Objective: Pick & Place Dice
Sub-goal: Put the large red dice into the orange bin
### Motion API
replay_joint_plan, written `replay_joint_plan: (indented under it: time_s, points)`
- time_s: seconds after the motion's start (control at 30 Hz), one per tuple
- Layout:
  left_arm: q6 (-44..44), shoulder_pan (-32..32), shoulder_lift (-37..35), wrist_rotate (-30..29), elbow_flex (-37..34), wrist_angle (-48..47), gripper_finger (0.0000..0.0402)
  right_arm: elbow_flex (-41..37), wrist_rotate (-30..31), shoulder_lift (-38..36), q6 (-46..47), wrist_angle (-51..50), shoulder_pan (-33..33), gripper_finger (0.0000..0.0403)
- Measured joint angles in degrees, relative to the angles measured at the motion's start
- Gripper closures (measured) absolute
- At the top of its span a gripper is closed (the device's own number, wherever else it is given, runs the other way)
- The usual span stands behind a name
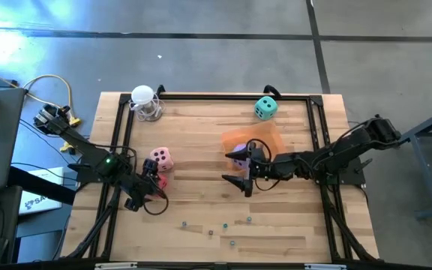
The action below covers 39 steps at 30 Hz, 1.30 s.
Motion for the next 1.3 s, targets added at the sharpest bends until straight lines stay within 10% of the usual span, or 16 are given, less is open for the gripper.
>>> replay_joint_plan:
  time_s: [0.23,1.3]
  points:
    - [-6.30,0.04,0.00,-6.94,0.00,-1.11,0.0014,-0.01,-0.07,0.00,-0.41,-1.69,1.18,0.0016]
    - [-4.99,1.07,2.81,-0.60,-1.16,-3.38,0.0006,-0.01,-2.96,0.85,-4.01,-4.39,12.30,0.0016]
